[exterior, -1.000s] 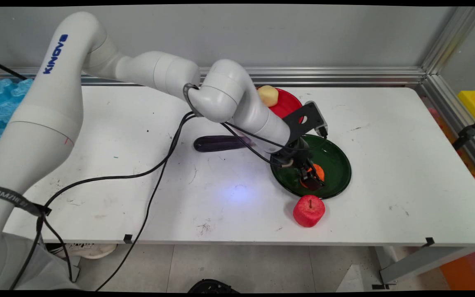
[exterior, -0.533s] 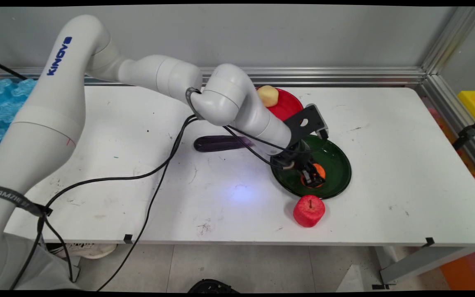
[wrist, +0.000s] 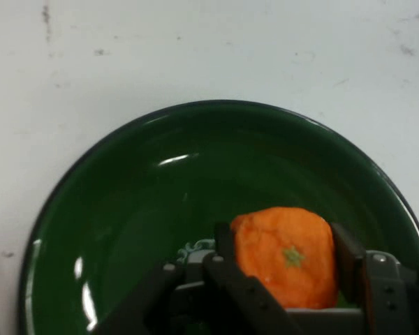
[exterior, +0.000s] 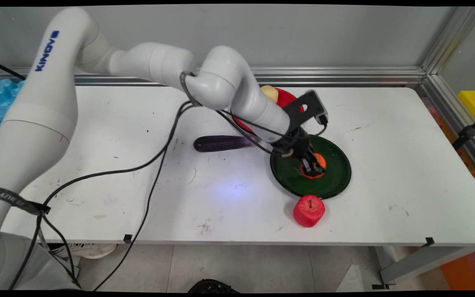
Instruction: Place the picked object on the table
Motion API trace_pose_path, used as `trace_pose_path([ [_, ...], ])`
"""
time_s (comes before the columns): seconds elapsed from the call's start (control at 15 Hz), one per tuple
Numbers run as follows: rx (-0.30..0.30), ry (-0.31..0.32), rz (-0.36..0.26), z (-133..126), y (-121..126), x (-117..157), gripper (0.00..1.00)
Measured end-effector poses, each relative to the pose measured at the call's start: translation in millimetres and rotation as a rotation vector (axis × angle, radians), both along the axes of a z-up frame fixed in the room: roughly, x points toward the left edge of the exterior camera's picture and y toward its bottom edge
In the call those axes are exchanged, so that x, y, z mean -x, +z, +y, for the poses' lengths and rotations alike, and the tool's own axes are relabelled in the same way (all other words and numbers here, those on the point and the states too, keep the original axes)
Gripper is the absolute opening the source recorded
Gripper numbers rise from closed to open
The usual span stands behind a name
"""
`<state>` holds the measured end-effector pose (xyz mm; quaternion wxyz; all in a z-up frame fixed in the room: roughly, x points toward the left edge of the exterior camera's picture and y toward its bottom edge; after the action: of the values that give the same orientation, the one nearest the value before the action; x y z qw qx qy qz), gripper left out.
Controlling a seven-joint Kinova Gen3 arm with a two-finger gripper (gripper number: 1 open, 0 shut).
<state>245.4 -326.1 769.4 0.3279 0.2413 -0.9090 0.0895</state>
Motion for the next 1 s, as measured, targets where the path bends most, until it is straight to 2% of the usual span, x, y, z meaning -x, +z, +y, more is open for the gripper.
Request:
trace_pose_path([
  [0.2, 0.005, -0.014, -0.018, 1, 22, -22, 0.0],
  [0.4, 0.006, -0.021, -0.038, 5, 34, -44, 0.0],
  [0.73, -0.001, -0.027, -0.084, 21, 45, -94, 0.0],
  [1.0, -0.018, -0.03, -0.111, 37, 44, -133, 0.0],
])
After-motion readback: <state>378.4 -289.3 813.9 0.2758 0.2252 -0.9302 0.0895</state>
